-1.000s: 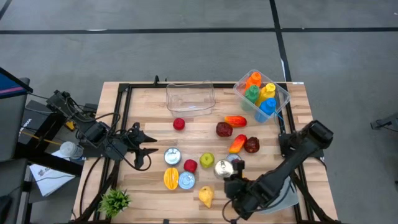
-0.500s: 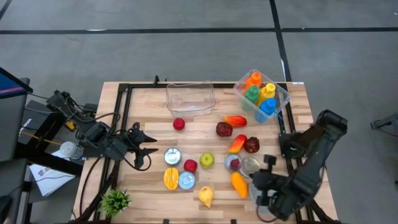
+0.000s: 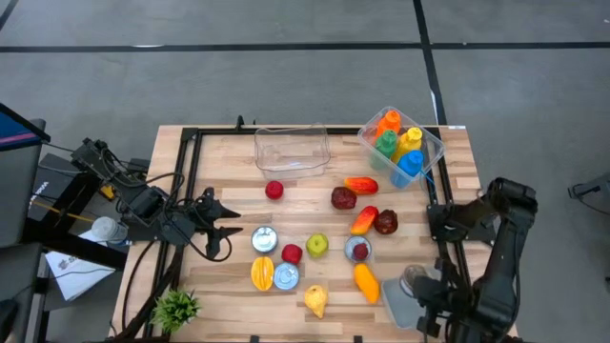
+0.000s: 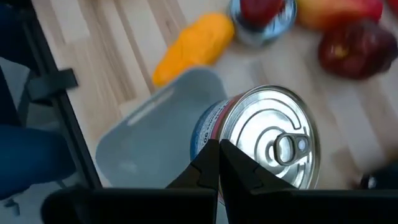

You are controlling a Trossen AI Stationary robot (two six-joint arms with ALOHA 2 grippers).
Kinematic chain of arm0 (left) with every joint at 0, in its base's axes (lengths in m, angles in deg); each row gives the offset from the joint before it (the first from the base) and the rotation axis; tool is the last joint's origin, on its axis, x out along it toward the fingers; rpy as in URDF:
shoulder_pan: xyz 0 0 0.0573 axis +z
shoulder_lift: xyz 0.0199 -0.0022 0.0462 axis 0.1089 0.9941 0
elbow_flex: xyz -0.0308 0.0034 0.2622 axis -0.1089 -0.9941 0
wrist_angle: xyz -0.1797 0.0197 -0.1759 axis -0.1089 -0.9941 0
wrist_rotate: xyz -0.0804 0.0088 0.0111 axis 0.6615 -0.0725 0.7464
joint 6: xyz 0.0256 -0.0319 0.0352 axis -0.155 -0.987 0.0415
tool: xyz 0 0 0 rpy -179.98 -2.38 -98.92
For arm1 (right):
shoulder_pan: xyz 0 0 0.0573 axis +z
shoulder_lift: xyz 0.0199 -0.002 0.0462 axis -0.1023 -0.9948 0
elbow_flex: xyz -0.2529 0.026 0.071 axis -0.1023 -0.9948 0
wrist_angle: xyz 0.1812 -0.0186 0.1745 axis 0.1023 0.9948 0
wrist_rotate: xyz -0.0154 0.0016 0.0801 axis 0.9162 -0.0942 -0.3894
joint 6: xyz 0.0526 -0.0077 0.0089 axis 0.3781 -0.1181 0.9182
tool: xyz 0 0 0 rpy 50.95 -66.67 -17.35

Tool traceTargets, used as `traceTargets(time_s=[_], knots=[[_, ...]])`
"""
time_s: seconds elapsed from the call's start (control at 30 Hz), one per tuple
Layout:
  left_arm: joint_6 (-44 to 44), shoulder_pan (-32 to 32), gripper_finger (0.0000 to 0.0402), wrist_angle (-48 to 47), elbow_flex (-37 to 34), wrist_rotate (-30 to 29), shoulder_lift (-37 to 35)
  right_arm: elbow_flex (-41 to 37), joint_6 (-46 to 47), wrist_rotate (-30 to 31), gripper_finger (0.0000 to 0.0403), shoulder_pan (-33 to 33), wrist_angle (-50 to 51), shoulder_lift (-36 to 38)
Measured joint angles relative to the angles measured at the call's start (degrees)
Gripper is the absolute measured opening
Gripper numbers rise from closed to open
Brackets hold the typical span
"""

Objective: Pick & Place Food Item
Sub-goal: Put the blue and pink tuna can into the gray bin

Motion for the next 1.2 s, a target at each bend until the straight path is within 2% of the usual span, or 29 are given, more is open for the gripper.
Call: traceTargets(time_s=[0.2,0.47,1.2], knots=[[0.1,0.0,0.0176,0.0,0.0,0.0,0.0,0.0,6.0,-5.7,0.0,2.1,0.7,-4.1],[0.1,0.0,0.0176,0.0,0.0,0.0,0.0,0.0,7.3,-10.3,0.0,2.6,-1.0,-8.7],[0.1,0.0,0.0176,0.0,0.0,0.0,0.0,0.0,7.7,-12.4,0.0,2.2,-1.8,-15.8]])
